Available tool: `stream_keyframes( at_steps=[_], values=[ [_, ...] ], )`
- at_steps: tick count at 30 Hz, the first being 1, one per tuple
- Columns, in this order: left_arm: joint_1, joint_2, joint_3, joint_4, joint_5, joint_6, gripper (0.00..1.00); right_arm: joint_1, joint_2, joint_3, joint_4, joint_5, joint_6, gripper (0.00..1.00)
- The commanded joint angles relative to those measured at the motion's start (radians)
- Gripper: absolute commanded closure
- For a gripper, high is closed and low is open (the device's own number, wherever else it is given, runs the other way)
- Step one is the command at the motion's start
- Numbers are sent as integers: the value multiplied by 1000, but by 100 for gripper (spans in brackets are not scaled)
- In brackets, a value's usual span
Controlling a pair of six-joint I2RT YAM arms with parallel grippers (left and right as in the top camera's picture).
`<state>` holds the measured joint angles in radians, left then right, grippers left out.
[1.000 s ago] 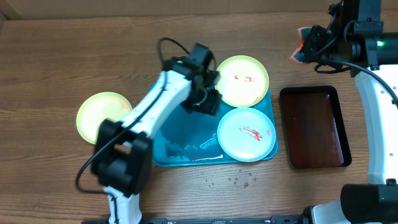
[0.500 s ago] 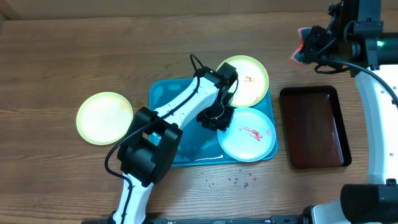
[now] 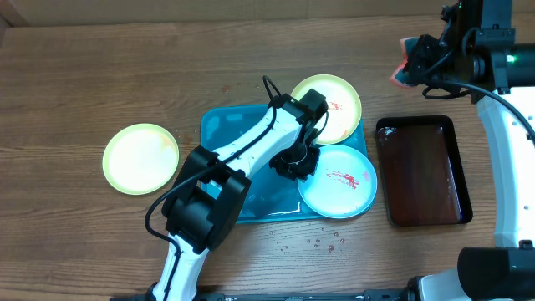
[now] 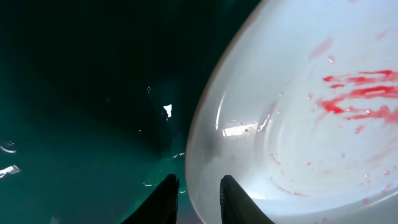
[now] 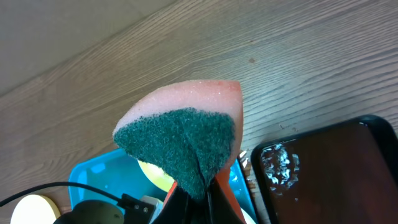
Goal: Clean dirty plates on tray and stack at the side
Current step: 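Move left gripper to the white plate and grip its rim, then scrub the white plate with the sponge in the right gripper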
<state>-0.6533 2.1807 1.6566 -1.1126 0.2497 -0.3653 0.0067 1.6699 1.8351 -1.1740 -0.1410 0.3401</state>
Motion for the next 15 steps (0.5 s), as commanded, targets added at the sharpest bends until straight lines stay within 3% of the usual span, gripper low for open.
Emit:
stream_keyframes(
  at_steps=[1, 5, 7, 15],
  values=[
    [3, 55, -1, -3, 9, -24, 75, -4, -24, 10, 0, 6, -1, 96],
    [23, 70, -1, -10, 41, -25, 86, -4, -24, 10, -1, 6, -2, 96],
    [32, 70, -1, -10, 55, -24, 96, -4, -24, 10, -1, 6, -2, 96],
    [73, 42, 48, -104, 50, 11, 96, -1, -24, 10, -8, 6, -1, 96]
  ],
)
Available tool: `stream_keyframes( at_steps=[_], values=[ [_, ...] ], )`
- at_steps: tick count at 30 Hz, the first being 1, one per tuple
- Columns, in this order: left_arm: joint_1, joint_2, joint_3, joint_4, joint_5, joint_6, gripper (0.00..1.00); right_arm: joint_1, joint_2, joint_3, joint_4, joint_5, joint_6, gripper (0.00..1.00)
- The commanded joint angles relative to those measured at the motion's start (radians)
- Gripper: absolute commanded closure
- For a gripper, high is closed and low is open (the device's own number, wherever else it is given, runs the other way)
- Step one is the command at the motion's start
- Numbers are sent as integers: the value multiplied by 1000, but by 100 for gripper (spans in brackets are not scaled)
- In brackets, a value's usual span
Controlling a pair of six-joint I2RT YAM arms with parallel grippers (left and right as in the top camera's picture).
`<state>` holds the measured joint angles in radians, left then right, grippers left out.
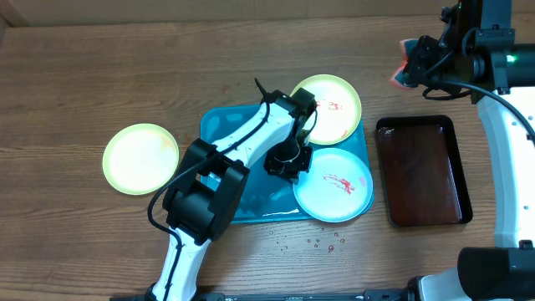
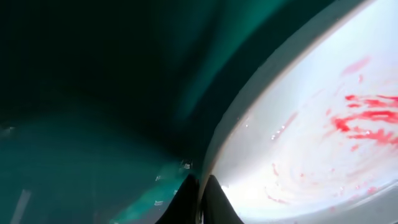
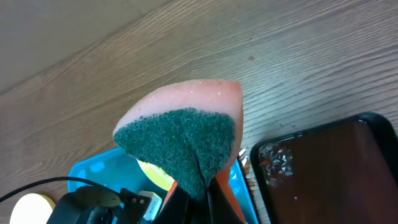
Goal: Clean dirty plates on tray and stack at the side
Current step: 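Scrub the white plate with the sponge in the right gripper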
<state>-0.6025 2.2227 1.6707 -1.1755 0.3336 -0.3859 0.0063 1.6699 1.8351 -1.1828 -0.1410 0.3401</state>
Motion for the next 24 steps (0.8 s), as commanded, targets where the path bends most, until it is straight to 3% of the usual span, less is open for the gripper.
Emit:
stream_keyframes(
  at_steps=[1, 8, 13, 24],
  values=[
    [30, -16, 36, -58, -45, 43, 96, 4, -24, 7, 0, 6, -1, 96],
    [111, -165, 35, -216, -279, 50, 96, 89, -22, -48, 13, -13, 0, 96],
    [175, -201, 29, -225, -341, 50, 96, 198, 12, -84, 48, -21, 4, 96],
    [306, -199, -236, 79, -256, 38, 96, 424, 213, -87, 91, -48, 27, 96]
  ],
)
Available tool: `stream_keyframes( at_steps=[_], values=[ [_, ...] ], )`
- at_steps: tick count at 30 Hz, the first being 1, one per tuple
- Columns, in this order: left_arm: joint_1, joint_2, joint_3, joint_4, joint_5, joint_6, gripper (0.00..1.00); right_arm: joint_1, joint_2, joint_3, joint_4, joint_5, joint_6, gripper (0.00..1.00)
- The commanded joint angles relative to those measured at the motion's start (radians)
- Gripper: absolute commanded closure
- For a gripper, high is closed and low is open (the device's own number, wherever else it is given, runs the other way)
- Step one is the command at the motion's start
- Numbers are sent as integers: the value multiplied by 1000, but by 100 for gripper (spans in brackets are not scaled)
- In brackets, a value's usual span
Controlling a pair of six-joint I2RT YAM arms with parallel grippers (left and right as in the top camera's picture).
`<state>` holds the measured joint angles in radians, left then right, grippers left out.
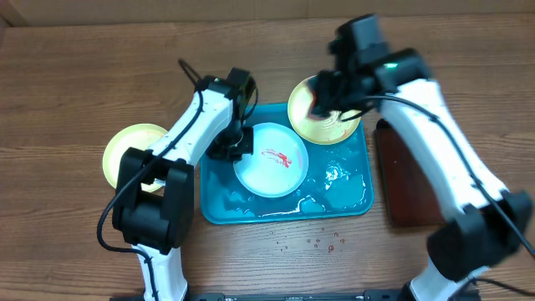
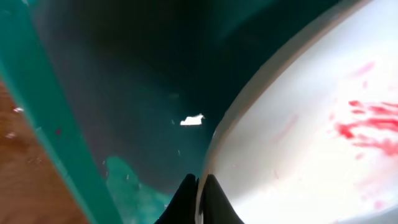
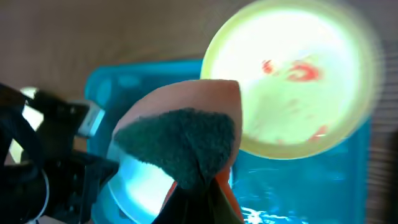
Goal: Clean dirty plates on tray and stack at the side
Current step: 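Scrub the white plate with the sponge in the right gripper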
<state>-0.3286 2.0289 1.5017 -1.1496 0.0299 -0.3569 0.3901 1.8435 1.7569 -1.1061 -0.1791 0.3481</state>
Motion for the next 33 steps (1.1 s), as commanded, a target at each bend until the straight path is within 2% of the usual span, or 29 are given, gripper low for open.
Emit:
stream_keyframes(
  at_steps=[1, 9, 19, 26, 30, 33],
  values=[
    [43, -5, -89, 79, 68, 9, 96, 53, 55, -9, 19, -12, 19, 96],
    [105, -5, -217, 235, 102, -34, 96, 129, 188, -16, 16, -24, 50, 96],
    [146, -5, -251, 245, 106, -35, 96, 164, 298, -84, 11, 7, 106, 96],
    [152, -5, -251, 246, 201, 52, 96, 165, 350, -169, 99, -4, 139, 96],
    [152, -5, -251, 266, 306, 135, 96, 172, 389, -171, 214, -179, 116, 96],
    [151, -5, -251, 267, 335, 145, 96, 199, 426, -170, 292, -230, 117, 96]
  ],
)
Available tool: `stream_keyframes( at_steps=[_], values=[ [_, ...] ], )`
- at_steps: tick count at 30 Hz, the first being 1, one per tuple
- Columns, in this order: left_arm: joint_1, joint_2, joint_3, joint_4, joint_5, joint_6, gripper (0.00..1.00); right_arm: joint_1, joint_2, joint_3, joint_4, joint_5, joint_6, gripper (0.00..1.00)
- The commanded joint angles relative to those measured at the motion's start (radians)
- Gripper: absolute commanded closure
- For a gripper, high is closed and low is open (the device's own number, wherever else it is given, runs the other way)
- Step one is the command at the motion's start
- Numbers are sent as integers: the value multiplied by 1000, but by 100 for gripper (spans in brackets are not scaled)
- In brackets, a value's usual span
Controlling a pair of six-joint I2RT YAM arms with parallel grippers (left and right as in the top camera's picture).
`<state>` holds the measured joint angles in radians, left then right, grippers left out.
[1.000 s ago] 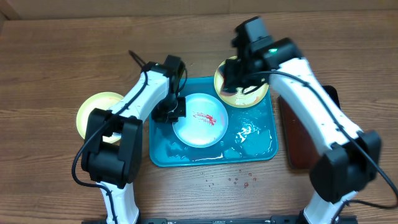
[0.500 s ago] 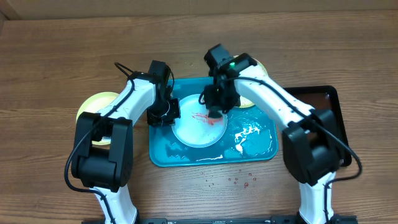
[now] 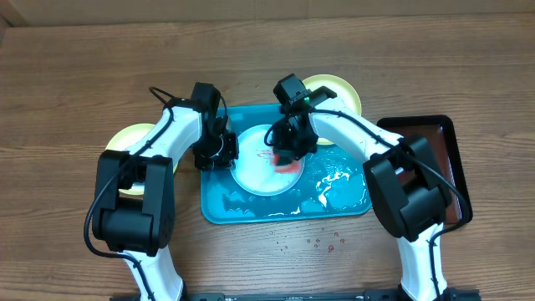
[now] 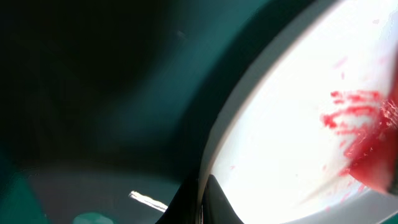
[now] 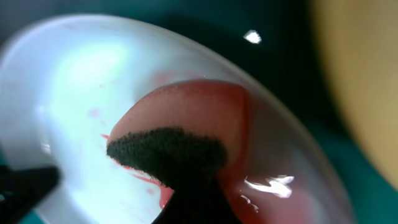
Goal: Clean dirty plates on tray and stack at the side
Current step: 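Scrub the white plate with the sponge in the right gripper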
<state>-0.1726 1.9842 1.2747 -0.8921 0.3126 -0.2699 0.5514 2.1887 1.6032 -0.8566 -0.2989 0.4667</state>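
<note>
A white plate (image 3: 255, 171) smeared with red lies in the left half of the blue tray (image 3: 343, 201). My left gripper (image 3: 224, 153) is shut on the plate's left rim (image 4: 214, 155). My right gripper (image 3: 287, 150) is shut on a pink sponge (image 5: 186, 134) with a dark green scrub face, pressed onto the red smear (image 4: 351, 115) on the plate. A yellow plate (image 3: 344, 96) with red marks sits at the tray's back right corner, partly hidden by the right arm. Another yellow plate (image 3: 125, 142) lies on the table left of the tray.
A dark brown tray (image 3: 443, 138) stands to the right of the blue tray. Water pools on the blue tray's right half (image 3: 330, 184). Small droplets (image 3: 322, 244) dot the wooden table in front of it.
My right gripper has come down from above the yellow plate and now presses the sponge on the white plate's red smear. My left gripper still holds the plate's rim, hardly shifted.
My left gripper stood open at the white plate's rim at the tray's right, the right holding the sponge high at the far right. Then the left shut on the rim. Later the plate was in the tray's left half, the sponge over the tray, now on the plate.
</note>
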Motion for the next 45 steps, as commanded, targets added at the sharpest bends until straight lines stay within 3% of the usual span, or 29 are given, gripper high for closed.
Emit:
stream_keyframes(
  at_steps=[1, 6, 12, 19, 25, 30, 36, 39, 45],
  values=[
    [-5, 39, -24, 10, 56, 57, 96, 48, 94, -16, 54, -124, -2, 96],
    [-5, 39, -24, 10, 59, 57, 96, 107, 128, -6, 63, -196, -30, 96],
    [-3, 39, -24, 14, 59, 56, 96, 121, 127, 100, -114, -166, -109, 96],
    [-3, 39, -24, 14, 50, 56, 96, 69, 127, 212, -422, 161, -100, 96],
    [-3, 39, -24, 13, 17, 57, 96, 23, 127, 218, -404, 359, -42, 96],
    [-3, 39, -24, 11, 18, 57, 96, 12, 127, 216, -229, 348, 32, 96],
    [-3, 39, -24, 12, 16, 58, 96, 42, 131, 214, -41, 69, -5, 96],
    [-3, 39, -24, 21, 16, 58, 96, 85, 131, 214, -60, -15, -58, 96],
    [3, 38, -19, 27, -17, 57, 96, 121, 131, 214, -260, -31, -137, 96]
  ],
)
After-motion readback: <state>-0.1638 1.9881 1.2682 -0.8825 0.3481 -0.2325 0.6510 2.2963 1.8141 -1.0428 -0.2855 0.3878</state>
